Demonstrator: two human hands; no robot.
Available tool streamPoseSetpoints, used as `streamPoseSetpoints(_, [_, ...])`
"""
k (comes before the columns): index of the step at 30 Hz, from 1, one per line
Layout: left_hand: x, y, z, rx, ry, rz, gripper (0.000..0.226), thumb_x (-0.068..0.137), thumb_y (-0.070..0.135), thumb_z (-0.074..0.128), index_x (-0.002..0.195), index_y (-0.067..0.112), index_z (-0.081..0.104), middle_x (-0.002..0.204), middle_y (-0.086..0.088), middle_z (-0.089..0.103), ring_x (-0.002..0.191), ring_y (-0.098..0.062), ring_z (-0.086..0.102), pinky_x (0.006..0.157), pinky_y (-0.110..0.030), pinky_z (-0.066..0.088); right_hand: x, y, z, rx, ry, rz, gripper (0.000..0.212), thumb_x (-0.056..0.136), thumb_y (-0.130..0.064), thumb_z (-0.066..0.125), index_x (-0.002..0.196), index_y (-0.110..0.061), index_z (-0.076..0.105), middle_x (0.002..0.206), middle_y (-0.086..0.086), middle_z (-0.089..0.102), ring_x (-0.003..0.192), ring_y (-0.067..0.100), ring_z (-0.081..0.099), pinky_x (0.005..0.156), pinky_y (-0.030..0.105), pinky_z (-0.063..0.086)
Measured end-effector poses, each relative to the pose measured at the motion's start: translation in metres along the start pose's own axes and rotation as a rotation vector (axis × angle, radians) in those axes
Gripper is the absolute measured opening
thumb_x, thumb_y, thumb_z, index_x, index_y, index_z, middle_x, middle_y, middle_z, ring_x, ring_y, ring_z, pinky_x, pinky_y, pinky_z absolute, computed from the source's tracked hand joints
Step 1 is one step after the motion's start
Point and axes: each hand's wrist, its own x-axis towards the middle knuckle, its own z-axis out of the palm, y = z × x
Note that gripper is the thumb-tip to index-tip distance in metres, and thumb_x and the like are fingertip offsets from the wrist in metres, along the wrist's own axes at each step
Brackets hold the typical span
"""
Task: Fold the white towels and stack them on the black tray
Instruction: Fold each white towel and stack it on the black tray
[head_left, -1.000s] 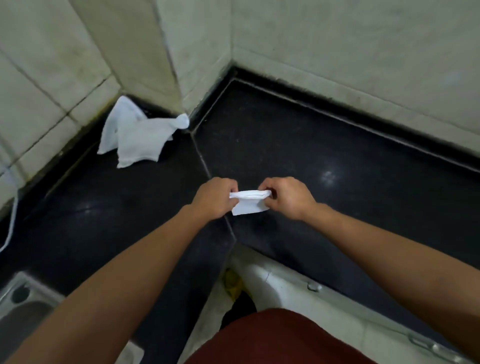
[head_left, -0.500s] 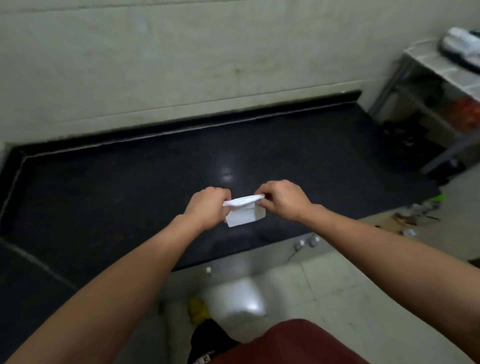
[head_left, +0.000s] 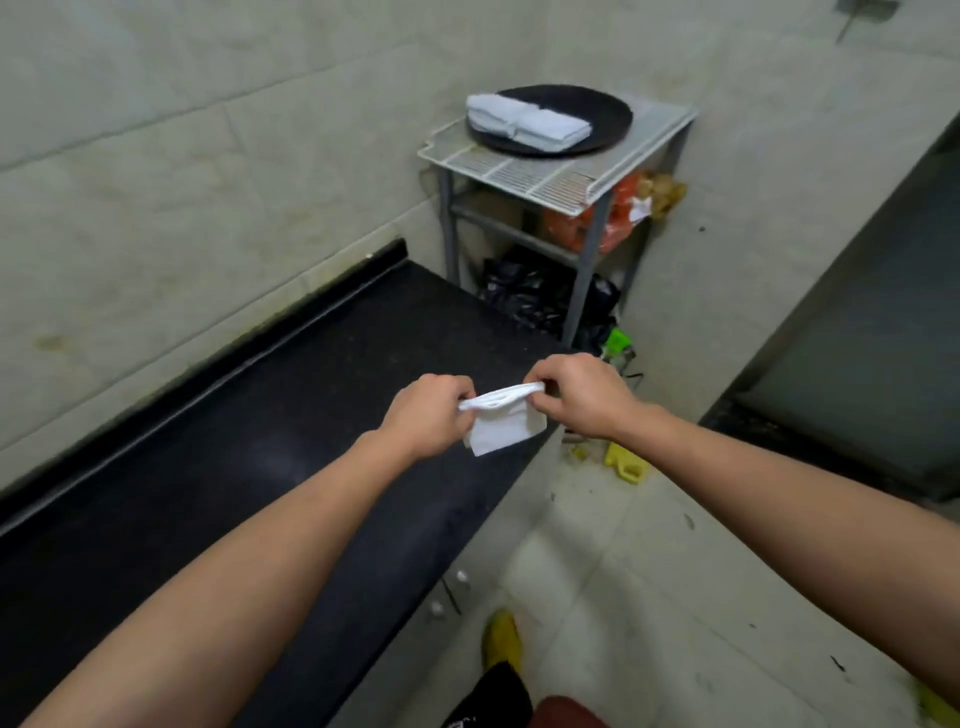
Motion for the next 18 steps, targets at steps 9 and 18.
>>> streamPoseSetpoints(9, [0.197, 0.084, -0.028, -0.017, 0.001, 0.269, 0.008, 0.083, 0.027, 0.059, 0.088, 0.023, 0.063, 0.086, 0.002, 0.067, 0.082, -0.022, 0.06, 0.064, -0.037, 0.049, 0.061, 0.127, -0.105, 0.079, 0.187, 0.255, 0.017, 0.075, -0.031, 0.058, 0.088, -0.028, 0.07, 0.086, -0.003, 0.07, 0.084, 0.024, 0.065, 0.071, 0.038, 0.052])
streamPoseSetpoints(18, [0.349, 0.159, -0.058, -0.162, 0.099, 0.348, 0.006, 0.078, 0.025, 0.067, 0.08, 0.021, 0.062, 0.079, 0.002, 0.065, 0.075, -0.018, 0.058, 0.065, -0.033, 0.047, 0.144, 0.251, -0.193, 0.281, 0.374, 0.292, 0.012, 0.067, -0.035, 0.062, 0.075, -0.028, 0.068, 0.072, -0.003, 0.068, 0.073, 0.019, 0.064, 0.067, 0.039, 0.051])
